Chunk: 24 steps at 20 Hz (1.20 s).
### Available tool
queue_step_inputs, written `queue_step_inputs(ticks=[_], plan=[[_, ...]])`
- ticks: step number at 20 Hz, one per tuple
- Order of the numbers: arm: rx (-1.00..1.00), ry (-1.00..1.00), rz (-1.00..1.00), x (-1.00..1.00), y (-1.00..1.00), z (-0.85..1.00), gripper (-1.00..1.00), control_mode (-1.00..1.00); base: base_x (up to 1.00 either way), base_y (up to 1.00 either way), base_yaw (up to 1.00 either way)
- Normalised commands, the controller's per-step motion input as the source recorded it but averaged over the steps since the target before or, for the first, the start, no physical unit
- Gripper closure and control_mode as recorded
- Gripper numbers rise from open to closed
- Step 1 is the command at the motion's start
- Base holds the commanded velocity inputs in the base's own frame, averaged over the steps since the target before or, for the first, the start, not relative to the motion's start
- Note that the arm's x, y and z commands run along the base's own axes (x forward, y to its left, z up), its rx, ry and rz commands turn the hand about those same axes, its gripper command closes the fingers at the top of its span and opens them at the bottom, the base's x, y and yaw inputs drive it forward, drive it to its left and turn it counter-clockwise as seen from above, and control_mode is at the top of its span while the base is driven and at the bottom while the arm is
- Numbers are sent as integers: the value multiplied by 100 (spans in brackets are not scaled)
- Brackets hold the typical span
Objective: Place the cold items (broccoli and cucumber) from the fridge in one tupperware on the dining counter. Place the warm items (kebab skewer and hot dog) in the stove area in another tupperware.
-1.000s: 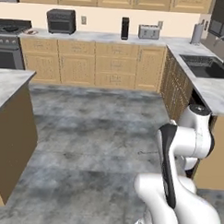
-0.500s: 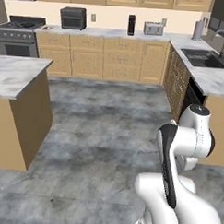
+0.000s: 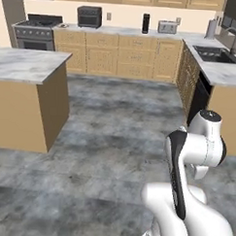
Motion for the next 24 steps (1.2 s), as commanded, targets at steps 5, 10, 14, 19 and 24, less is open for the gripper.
queue_step_inputs(ticks=[5, 10, 14, 19, 24], plan=[[0, 0, 0, 0, 0, 0, 100, 100, -100, 34, 9], [0, 0, 0, 0, 0, 0, 100, 100, -100, 36, 9], [0, 0, 0, 0, 0, 0, 100, 100, -100, 53, 1], [0, 0, 0, 0, 0, 0, 100, 100, -100, 84, 0], [0, 0, 0, 0, 0, 0, 100, 100, -94, 100, -1]])
